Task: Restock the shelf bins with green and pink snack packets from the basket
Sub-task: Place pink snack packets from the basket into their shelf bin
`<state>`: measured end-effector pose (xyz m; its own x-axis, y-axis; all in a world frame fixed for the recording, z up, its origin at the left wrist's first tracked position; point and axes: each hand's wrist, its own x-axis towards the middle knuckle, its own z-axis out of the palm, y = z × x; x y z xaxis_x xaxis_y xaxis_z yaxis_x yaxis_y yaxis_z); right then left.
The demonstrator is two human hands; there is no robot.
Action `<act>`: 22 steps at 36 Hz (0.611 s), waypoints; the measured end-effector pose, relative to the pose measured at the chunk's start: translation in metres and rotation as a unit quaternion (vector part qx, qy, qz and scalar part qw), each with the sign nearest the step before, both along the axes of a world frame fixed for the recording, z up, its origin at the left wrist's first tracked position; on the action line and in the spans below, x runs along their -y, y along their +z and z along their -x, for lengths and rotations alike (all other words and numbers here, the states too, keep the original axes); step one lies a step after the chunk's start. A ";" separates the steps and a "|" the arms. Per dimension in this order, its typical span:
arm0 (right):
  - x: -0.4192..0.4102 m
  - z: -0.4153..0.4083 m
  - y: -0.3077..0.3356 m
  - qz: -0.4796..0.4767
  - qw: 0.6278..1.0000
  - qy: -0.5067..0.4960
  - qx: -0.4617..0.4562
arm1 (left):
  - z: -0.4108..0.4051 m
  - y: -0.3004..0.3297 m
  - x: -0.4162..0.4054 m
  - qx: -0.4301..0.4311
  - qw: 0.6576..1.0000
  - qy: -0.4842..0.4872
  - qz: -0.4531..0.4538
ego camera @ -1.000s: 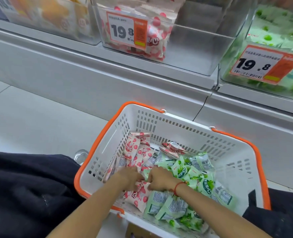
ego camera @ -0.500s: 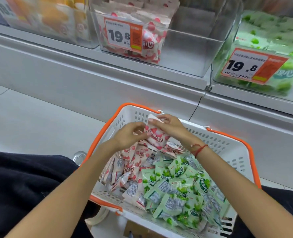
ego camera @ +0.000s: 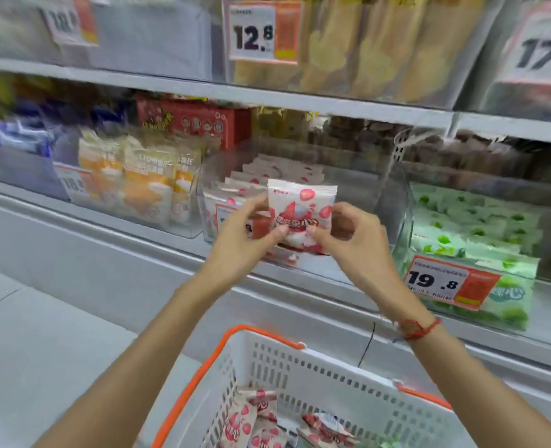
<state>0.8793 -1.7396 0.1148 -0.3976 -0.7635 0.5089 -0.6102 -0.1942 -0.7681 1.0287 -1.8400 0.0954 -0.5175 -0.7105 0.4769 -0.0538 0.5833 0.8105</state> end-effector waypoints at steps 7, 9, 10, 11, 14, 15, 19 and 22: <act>0.051 0.017 0.051 -0.046 0.996 0.070 -0.042 | -0.002 0.077 0.048 0.013 0.998 -0.048 -0.036; 0.056 0.027 0.063 -0.142 0.978 0.148 -0.037 | -0.007 0.081 0.061 0.024 0.999 -0.031 -0.031; 0.058 0.033 0.066 -0.190 0.968 0.158 -0.044 | -0.010 0.080 0.066 0.021 0.999 -0.026 -0.037; 0.061 0.039 0.066 -0.226 0.962 0.143 -0.063 | -0.012 0.077 0.071 0.019 0.999 -0.024 -0.044; 0.072 0.046 0.056 -0.260 0.956 0.069 -0.118 | -0.015 0.066 0.079 0.025 0.998 -0.024 -0.058; 0.076 0.046 0.051 -0.268 0.953 0.056 -0.133 | -0.015 0.063 0.078 0.025 0.997 -0.029 -0.060; 0.090 0.045 0.036 -0.293 0.939 0.041 -0.175 | -0.010 0.056 0.078 0.040 0.997 -0.041 -0.057; 0.098 0.044 0.032 -0.282 0.945 0.040 -0.158 | -0.007 0.057 0.081 0.084 0.994 -0.059 -0.048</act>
<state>0.8350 -1.8372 0.1466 -0.2232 -0.9701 0.0957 -0.8277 0.1368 -0.5442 1.0359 -1.9208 0.1523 -0.6662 -0.6781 0.3103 -0.1290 0.5146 0.8477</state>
